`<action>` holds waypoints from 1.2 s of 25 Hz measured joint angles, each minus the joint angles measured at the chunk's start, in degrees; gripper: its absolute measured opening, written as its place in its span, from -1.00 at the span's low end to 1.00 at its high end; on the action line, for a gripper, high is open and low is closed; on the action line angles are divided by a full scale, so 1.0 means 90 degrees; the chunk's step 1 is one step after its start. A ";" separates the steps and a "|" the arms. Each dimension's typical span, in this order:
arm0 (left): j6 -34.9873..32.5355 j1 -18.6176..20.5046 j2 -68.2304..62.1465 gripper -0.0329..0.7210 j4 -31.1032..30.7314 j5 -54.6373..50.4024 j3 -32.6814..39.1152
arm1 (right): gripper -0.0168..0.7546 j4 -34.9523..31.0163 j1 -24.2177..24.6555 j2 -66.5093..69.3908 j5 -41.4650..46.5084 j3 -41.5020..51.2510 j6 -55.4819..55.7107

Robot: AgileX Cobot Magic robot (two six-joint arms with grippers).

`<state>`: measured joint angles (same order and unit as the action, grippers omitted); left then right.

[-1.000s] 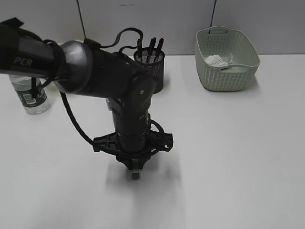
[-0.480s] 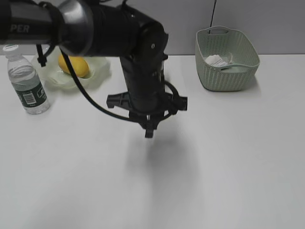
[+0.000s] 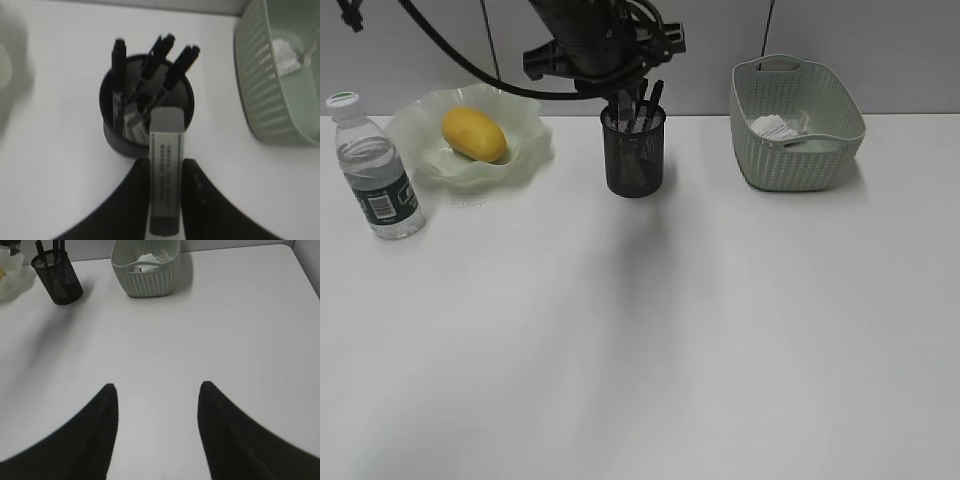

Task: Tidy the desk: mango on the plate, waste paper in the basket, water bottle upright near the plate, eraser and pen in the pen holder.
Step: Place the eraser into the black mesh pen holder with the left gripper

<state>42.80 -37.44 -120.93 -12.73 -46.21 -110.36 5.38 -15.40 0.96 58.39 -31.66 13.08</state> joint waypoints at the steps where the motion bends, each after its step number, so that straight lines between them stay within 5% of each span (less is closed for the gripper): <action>1: 0.0000 0.0053 -0.0015 -0.51 -0.0103 0.0204 0.0000 | 0.12 0.0000 0.0000 0.0000 0.0000 0.0000 0.0000; 19: 0.0000 0.0329 -0.1010 -0.49 -0.0954 0.2364 -0.0002 | 0.12 0.0000 0.0000 0.0000 -0.0012 0.0000 0.0000; 26: 0.0000 0.0329 -0.1057 -0.10 -0.1353 0.2389 -0.0002 | 0.12 0.0000 0.0000 0.0000 -0.0012 0.0000 0.0000; 30: 0.0000 0.0329 -0.1057 -0.05 -0.1429 0.2389 -0.0002 | 0.12 0.0000 0.0000 0.0000 -0.0012 0.0000 0.0000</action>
<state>42.80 -34.48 -130.44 -25.59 -24.71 -110.37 5.38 -15.40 0.96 58.28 -31.66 13.08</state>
